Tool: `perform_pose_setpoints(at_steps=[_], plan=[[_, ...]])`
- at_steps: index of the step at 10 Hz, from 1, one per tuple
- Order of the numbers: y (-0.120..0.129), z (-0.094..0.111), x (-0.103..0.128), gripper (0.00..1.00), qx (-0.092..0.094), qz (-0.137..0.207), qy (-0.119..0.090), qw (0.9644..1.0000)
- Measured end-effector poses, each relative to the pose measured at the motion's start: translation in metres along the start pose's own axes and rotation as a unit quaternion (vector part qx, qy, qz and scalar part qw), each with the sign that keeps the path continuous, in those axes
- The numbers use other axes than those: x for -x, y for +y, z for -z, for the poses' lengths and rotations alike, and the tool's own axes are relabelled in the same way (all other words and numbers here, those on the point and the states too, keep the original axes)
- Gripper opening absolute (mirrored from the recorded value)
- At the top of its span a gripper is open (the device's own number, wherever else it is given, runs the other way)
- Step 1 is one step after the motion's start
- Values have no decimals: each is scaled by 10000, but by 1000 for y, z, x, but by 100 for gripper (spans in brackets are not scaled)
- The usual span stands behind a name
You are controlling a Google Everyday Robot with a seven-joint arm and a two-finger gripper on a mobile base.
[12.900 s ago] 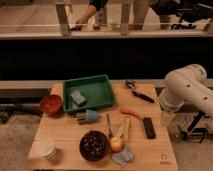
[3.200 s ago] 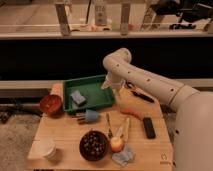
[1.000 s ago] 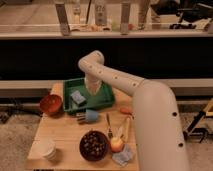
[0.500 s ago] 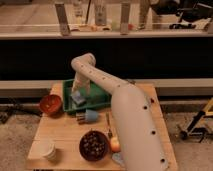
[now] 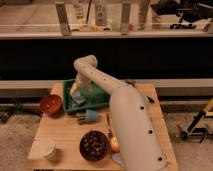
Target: Wipe tray with sponge
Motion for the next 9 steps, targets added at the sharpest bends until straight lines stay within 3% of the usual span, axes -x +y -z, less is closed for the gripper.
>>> perform_pose_setpoints(at_steps=[3,9], plan=[[3,-8,14,80,113,277,13,9996],[0,-26,22,80,689,590,140,9958]])
